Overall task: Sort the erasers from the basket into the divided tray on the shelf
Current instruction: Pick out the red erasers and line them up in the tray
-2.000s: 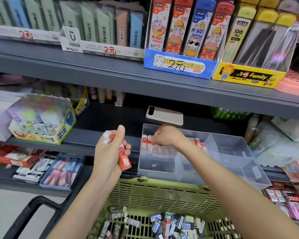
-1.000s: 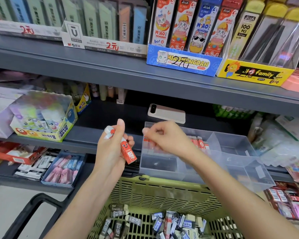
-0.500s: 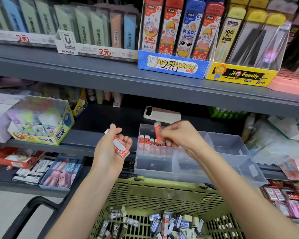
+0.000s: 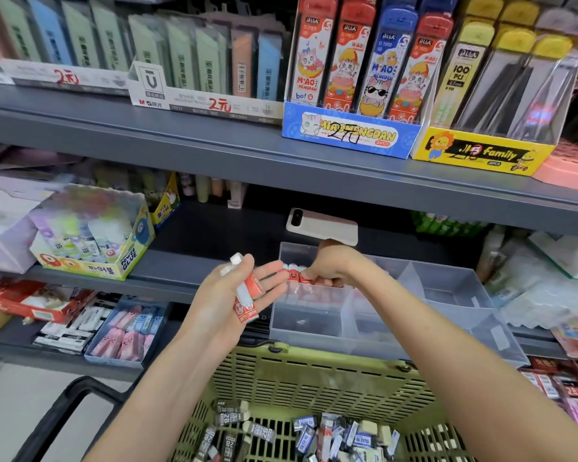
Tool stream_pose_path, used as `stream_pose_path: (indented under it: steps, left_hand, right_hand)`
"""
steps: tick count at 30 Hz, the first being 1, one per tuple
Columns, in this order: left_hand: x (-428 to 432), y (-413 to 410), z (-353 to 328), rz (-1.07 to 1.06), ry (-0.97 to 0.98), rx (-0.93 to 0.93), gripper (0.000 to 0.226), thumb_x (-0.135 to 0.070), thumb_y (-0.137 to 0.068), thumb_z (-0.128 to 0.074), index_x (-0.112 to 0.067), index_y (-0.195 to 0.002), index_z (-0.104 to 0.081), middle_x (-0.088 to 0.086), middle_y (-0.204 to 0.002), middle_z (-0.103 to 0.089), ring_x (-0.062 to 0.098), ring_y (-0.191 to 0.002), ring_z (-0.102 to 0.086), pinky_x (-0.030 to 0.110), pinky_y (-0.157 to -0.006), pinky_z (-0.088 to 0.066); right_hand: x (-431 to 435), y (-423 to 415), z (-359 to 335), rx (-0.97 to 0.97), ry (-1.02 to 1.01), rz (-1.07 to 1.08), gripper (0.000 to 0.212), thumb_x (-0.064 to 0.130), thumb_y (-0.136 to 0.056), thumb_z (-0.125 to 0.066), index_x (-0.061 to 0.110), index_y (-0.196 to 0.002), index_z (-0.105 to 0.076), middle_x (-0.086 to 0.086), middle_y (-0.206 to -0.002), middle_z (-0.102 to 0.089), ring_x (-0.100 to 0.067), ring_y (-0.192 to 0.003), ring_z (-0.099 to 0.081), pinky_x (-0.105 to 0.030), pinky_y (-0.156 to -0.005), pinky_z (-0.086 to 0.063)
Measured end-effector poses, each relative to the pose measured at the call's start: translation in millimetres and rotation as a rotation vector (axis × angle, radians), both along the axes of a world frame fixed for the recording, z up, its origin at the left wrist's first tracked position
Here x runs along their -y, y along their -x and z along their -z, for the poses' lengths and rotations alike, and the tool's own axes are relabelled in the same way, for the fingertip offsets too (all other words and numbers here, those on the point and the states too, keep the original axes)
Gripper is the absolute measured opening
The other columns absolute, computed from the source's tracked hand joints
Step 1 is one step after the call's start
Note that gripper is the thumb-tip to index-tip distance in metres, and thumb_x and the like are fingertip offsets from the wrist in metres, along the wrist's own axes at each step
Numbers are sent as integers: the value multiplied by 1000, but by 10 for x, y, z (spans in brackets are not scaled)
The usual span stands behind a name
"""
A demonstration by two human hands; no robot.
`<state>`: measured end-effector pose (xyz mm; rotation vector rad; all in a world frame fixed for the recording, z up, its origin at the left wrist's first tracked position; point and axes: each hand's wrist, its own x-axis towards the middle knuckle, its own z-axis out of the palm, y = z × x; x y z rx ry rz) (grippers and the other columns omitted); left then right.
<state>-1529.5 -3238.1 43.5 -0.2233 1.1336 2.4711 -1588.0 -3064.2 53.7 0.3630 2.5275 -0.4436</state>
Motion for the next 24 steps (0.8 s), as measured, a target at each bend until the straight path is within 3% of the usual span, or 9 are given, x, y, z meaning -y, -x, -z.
stream_pose_path:
  steps: [3, 7, 8, 10, 13, 18, 21, 24]
  left_hand:
    - [2, -2, 6, 31, 52, 2, 16, -20, -92, -56, -4, -91, -52, 20, -93, -73, 28, -86, -72, 29, -58, -57]
    - [-3, -17, -8, 31, 120, -23, 39, -30, -74, -63, -6, -104, -61, 8, -75, -73, 13, -65, -70, 16, -40, -44]
    - [-8, -16, -14, 42, 126, -31, 42, -31, -74, -63, -5, -106, -60, 8, -75, -72, 11, -62, -68, 14, -37, -40]
    - [-19, -6, -26, 95, 149, -38, 44, -33, -75, -61, -3, -106, -59, 11, -79, -73, 10, -57, -64, 13, -33, -34]
    - [-76, 6, -53, 214, 206, -70, 43, -38, -76, -60, -2, -101, -57, 13, -82, -73, 8, -49, -57, 12, -32, -26]
    - [-195, 41, -114, 284, 268, -180, 48, -43, -75, -59, -1, -98, -53, 10, -76, -72, 7, -44, -52, 12, -31, -24]
    - [-262, 73, -157, 284, 285, -222, 47, -43, -76, -59, -1, -97, -53, 10, -74, -71, 8, -45, -54, 12, -31, -27]
    - [-311, 92, -197, 243, 425, -241, 51, -48, -77, -56, -1, -97, -51, 13, -79, -73, 11, -49, -60, 13, -33, -28]
  right_hand:
    - [-35, -33, -7, -64, -26, -25, 26, 16, -87, -50, 12, -62, -52, -2, -56, -49, -18, -48, -43, -23, -53, -39]
    - [-98, -127, -15, -349, -115, -60, 27, 25, -90, -51, 6, -70, -54, -3, -60, -50, -22, -60, -51, -23, -57, -40]
    - [-120, -163, -28, -413, -57, -51, 30, 25, -90, -51, 2, -72, -58, -6, -60, -54, -21, -59, -51, -24, -55, -40]
    - [-137, -261, -81, -482, 252, -2, 29, 24, -91, -54, 0, -78, -66, -8, -65, -63, -12, -52, -52, -24, -53, -43]
    - [-97, -460, -215, -397, 797, 12, 14, 26, -91, -60, 16, -90, -70, 3, -71, -65, -1, -51, -53, -17, -47, -42]
    - [-99, -594, -283, -362, 1013, -47, 16, 17, -94, -55, 13, -84, -67, 9, -61, -60, -3, -54, -50, -14, -50, -40]
    - [-145, -598, -275, -298, 1119, -39, 15, 17, -93, -56, 13, -82, -66, 2, -64, -60, -11, -58, -51, -18, -54, -44]
    - [-193, -530, -251, -393, 1169, 133, 11, 12, -91, -58, 9, -83, -65, -7, -75, -64, -12, -64, -60, -23, -61, -52]
